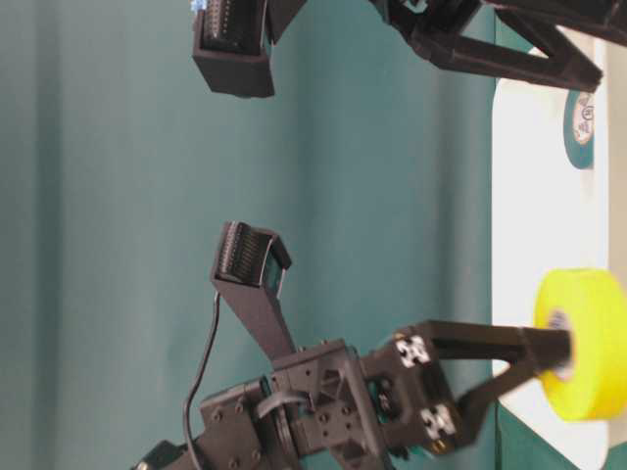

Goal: Put the tape alternately from left to right into the white case.
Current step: 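Lift the yellow tape and carry it into the white case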

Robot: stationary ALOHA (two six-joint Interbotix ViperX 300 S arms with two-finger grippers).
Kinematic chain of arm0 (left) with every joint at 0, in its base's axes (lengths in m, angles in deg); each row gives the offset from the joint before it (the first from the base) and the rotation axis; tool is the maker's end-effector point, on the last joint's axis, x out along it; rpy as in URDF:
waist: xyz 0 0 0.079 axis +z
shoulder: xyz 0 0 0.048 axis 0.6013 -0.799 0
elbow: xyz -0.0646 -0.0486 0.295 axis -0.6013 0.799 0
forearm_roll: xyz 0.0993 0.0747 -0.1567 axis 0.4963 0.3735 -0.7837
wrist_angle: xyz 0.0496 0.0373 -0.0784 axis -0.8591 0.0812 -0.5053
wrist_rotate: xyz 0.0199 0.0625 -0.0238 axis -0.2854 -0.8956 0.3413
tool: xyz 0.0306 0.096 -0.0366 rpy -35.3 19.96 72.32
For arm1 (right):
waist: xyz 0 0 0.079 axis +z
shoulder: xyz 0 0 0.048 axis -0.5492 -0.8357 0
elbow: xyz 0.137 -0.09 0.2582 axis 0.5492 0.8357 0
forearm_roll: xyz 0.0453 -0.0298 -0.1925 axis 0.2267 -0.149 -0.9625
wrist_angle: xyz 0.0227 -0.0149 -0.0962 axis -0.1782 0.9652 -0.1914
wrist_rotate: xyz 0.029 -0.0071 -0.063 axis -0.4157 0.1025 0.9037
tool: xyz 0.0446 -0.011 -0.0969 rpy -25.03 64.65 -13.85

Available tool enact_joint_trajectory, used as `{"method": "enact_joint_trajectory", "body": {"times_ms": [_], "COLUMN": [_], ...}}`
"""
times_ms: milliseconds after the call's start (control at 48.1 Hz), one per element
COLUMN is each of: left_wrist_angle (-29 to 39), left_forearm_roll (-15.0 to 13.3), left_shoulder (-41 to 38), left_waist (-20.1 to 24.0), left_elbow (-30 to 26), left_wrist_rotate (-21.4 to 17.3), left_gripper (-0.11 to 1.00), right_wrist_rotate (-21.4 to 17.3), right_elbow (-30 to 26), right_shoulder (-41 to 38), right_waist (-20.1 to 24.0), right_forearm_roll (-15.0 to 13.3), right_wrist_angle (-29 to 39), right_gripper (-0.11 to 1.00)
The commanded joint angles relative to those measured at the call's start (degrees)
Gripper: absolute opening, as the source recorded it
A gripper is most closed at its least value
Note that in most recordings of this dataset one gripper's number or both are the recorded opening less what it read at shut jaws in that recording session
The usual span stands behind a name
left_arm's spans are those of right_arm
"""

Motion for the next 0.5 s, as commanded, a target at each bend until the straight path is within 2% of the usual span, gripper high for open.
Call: {"method": "enact_joint_trajectory", "body": {"times_ms": [0,146,478], "left_wrist_angle": [-0.53,-2.55,-10.28], "left_forearm_roll": [0.09,0.00,-0.09], "left_shoulder": [2.11,2.02,-0.88], "left_waist": [2.72,6.86,14.06], "left_elbow": [-1.05,-1.41,-3.25], "left_wrist_rotate": [-2.20,-5.89,-10.11], "left_gripper": [-0.03,-0.03,-0.03], "right_wrist_rotate": [-0.09,-0.18,-0.18], "right_elbow": [-0.88,-0.88,-1.05], "right_shoulder": [0.62,0.53,0.62], "right_waist": [0.09,0.09,0.09], "right_forearm_roll": [-0.18,-0.18,-0.18], "right_wrist_angle": [-0.88,-1.23,-2.37], "right_gripper": [0.81,0.81,0.81]}}
